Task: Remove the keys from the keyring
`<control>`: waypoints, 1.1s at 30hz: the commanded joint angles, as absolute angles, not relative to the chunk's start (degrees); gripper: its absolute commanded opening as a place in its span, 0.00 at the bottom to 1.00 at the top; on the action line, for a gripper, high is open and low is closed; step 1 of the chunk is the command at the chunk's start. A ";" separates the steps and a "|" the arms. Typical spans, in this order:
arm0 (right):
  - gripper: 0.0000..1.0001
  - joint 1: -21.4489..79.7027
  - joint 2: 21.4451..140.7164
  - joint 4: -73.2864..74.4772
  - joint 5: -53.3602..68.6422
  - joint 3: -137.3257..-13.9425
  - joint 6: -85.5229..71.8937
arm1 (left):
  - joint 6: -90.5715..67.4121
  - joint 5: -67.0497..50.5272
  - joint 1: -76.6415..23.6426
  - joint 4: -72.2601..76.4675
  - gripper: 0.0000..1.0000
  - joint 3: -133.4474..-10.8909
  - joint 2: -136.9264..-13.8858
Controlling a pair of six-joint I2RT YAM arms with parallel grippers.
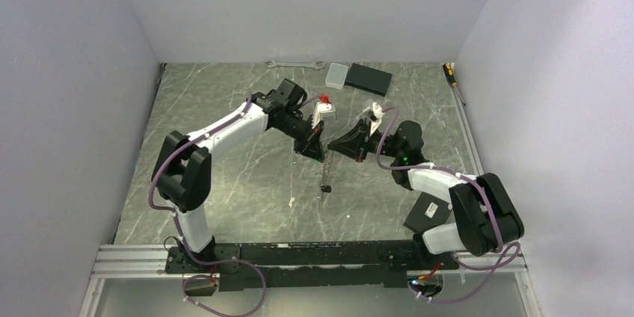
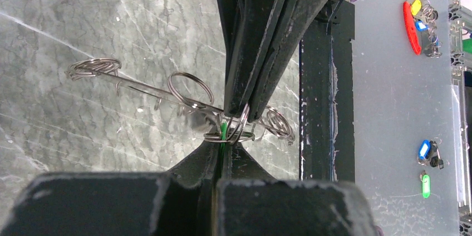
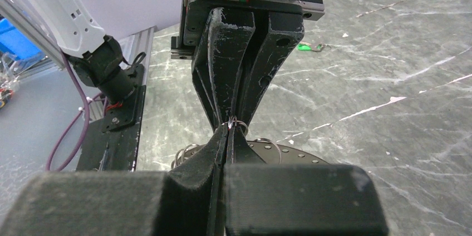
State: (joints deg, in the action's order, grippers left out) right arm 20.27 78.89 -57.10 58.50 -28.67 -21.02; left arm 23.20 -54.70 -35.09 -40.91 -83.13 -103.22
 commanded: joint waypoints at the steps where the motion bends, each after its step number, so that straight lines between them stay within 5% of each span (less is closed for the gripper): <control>1: 0.00 20.04 78.09 -63.71 58.27 -29.18 -22.01 | 21.71 -55.52 -35.76 -38.71 0.00 -83.28 -103.89; 25: 0.00 17.49 77.92 -47.72 62.03 -32.32 -12.82 | 29.26 -49.15 -32.44 -50.47 0.00 -93.06 -98.69; 33: 0.31 17.56 77.80 -43.06 64.20 -33.40 -10.70 | 30.37 -49.61 -32.60 -52.51 0.00 -96.77 -99.28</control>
State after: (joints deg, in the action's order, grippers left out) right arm 17.76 78.89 -45.50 61.25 -31.18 -13.41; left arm 27.90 -49.56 -32.88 -50.37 -93.25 -101.82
